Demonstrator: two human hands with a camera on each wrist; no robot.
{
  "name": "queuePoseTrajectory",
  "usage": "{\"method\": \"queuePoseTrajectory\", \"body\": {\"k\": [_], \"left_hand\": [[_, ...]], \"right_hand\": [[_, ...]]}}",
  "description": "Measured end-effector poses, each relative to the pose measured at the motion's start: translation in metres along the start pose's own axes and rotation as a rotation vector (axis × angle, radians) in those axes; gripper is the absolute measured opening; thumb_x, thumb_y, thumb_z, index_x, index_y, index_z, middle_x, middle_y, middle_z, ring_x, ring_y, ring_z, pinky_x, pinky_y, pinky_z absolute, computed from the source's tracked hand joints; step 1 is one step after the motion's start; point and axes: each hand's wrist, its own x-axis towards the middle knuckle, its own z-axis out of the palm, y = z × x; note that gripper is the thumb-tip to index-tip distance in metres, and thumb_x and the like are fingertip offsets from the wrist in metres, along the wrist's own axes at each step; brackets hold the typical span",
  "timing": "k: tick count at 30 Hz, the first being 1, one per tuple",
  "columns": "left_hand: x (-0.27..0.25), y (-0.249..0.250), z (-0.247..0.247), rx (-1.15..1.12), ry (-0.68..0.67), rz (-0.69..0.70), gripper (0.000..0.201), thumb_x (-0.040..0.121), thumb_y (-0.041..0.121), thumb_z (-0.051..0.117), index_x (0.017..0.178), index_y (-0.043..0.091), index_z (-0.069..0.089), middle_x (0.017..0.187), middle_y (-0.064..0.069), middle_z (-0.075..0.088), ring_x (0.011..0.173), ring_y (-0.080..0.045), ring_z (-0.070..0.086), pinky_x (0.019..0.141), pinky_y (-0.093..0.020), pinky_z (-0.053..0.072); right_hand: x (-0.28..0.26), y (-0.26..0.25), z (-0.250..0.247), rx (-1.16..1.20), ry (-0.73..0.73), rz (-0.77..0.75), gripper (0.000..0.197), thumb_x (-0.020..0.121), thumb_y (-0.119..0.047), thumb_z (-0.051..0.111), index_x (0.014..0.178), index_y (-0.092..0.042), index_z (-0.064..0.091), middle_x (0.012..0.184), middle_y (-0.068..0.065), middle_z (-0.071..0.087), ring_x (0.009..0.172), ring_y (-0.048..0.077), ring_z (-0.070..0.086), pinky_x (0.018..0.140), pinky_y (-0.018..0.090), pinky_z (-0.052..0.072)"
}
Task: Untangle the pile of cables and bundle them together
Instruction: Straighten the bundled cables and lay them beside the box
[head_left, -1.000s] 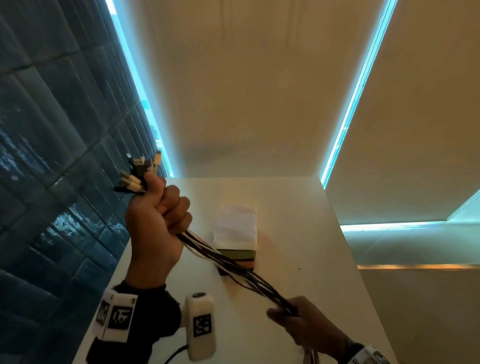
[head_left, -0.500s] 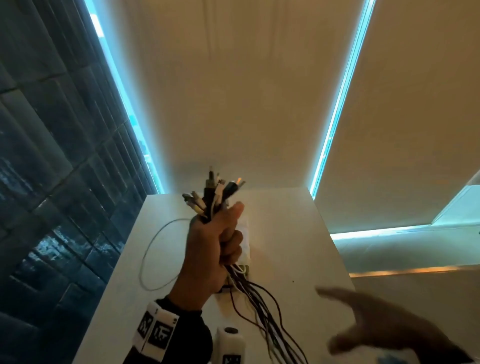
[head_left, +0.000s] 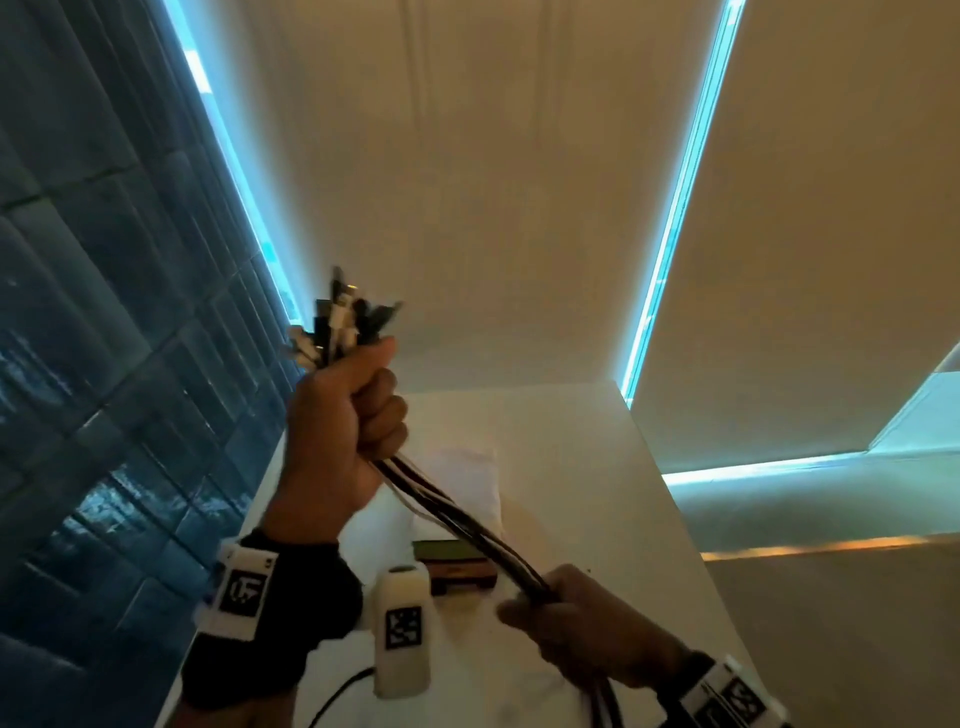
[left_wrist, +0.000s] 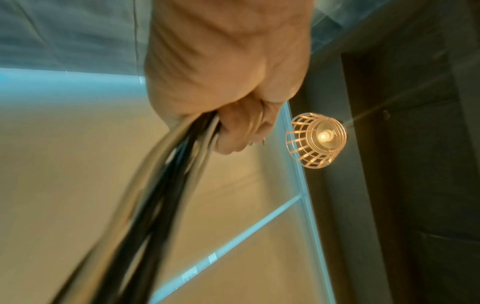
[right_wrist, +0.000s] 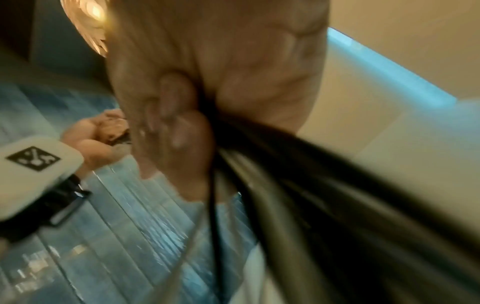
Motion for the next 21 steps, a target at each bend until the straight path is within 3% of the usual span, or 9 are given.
{"method": "queuePoseTrajectory", "body": {"k": [5,11,14,16,18,19,21], "left_hand": [[0.002,0.013,-0.042,-0.045,0.104,0.02,0.049,0.094,0.019,0.05,0.06,0.026,0.015,0.04,0.011,0.017,0.029,-0.002,0.014,0.029,-0.014,0.012],[-0.01,-0.003,-0.046,-0.158,0.071,-0.014,0.045,0.094,0.018,0.046,0.055,0.024,0.025,0.038,0.011,0.02,0.028,-0.001,0.017,0.028,-0.014,0.015],[-0.009,-0.011,-0.047,-0.19,0.085,-0.013,0.042,0.094,0.017,0.045,0.058,0.024,0.024,0.038,0.011,0.02,0.028,-0.001,0.017,0.028,-0.015,0.015],[-0.01,-0.02,-0.045,-0.208,0.106,-0.012,0.037,0.094,0.016,0.044,0.062,0.024,0.027,0.037,0.011,0.021,0.027,-0.001,0.017,0.027,-0.015,0.016],[-0.01,-0.03,-0.042,-0.21,0.129,-0.024,0.036,0.095,0.015,0.045,0.064,0.025,0.028,0.037,0.012,0.02,0.028,-0.002,0.017,0.027,-0.016,0.017],[-0.011,-0.035,-0.04,-0.204,0.138,-0.035,0.037,0.095,0.014,0.045,0.064,0.026,0.027,0.037,0.011,0.021,0.028,-0.002,0.016,0.027,-0.016,0.017],[-0.013,-0.044,-0.035,-0.198,0.151,-0.053,0.04,0.096,0.013,0.046,0.064,0.026,0.026,0.039,0.011,0.021,0.029,-0.003,0.016,0.029,-0.015,0.016]], "right_hand": [[-0.058,0.018,-0.073,-0.357,0.002,0.237,0.046,0.086,-0.039,0.07,0.05,-0.019,0.049,0.046,-0.006,0.047,0.036,0.008,0.04,0.041,0.02,0.032],[-0.087,-0.021,-0.15,-0.633,0.075,0.359,0.041,0.087,-0.029,0.069,0.052,-0.018,0.05,0.044,-0.005,0.043,0.035,0.01,0.038,0.041,0.019,0.031],[-0.058,-0.007,-0.164,-0.764,0.269,0.268,0.041,0.079,-0.039,0.072,0.049,-0.022,0.05,0.048,-0.007,0.041,0.046,0.012,0.039,0.049,0.022,0.031],[-0.029,0.016,-0.162,-0.914,0.374,0.186,0.042,0.084,-0.038,0.069,0.05,-0.026,0.049,0.049,-0.007,0.043,0.053,0.008,0.046,0.05,0.018,0.03],[-0.001,0.038,-0.15,-0.991,0.34,0.203,0.025,0.087,-0.039,0.066,0.067,-0.026,0.061,0.062,-0.007,0.054,0.07,0.009,0.055,0.056,0.019,0.035],[0.01,0.045,-0.14,-1.006,0.267,0.266,0.019,0.085,-0.04,0.068,0.083,-0.022,0.068,0.073,-0.006,0.059,0.078,0.01,0.056,0.062,0.021,0.039],[0.018,0.04,-0.119,-1.073,0.067,0.438,0.048,0.079,-0.046,0.074,0.112,-0.013,0.064,0.1,0.001,0.064,0.093,0.015,0.059,0.08,0.025,0.046]]}}
